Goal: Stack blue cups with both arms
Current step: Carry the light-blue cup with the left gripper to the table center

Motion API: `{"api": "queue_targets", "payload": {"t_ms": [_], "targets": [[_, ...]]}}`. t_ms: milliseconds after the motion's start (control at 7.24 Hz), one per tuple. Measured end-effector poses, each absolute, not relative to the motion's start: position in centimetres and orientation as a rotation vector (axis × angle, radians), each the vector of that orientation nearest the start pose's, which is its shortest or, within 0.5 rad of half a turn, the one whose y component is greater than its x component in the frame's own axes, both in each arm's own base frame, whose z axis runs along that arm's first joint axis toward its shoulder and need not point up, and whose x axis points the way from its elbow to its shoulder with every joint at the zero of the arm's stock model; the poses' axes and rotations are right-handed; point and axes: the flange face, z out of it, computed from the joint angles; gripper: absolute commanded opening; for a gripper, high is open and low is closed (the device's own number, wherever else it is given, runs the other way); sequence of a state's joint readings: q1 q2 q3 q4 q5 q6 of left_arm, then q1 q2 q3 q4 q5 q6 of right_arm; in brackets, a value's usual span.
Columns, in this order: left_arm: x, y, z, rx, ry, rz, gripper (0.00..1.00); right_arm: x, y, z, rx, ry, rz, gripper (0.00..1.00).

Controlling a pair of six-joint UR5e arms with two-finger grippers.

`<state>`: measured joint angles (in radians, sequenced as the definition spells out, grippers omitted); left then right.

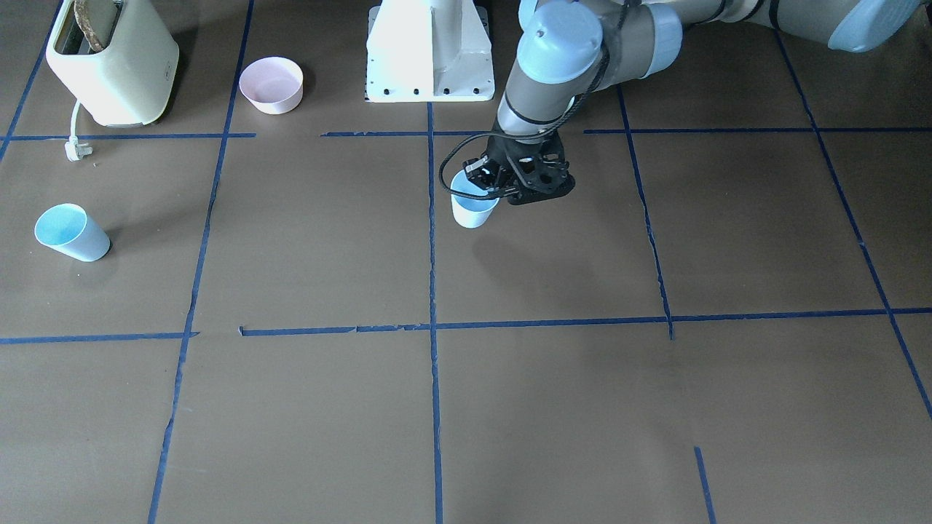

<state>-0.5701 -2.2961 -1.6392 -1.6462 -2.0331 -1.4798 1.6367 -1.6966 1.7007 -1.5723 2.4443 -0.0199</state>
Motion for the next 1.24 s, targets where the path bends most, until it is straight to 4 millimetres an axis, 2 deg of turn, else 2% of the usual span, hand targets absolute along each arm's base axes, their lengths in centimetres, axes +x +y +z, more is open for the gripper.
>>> {"api": "queue_targets", "payload": {"t_ms": [138, 276, 414, 553, 1243], "targets": [[55.5, -45.0, 18.1, -0.127, 0.951, -0.251, 0.00, 8.6, -43.4, 64.6, 0.041, -0.873, 0.042, 1.00], [56.8, -45.1, 18.0, -0.124, 0.949, -0.253, 0.11, 8.6, -43.4, 64.5, 0.041, -0.873, 0.042, 1.00], [57.4, -45.1, 18.0, -0.123, 0.947, -0.253, 0.84, 8.6, -43.4, 64.5, 0.042, -0.873, 0.042, 1.00], [57.5, -45.1, 18.0, -0.122, 0.947, -0.252, 1.00, 8.6, -43.4, 64.5, 0.042, -0.873, 0.042, 1.00], [56.8, -44.6, 17.1, -0.109, 0.988, -0.241, 1.00, 8.6, -43.5, 64.4, 0.043, -0.873, 0.041, 1.00]]}}
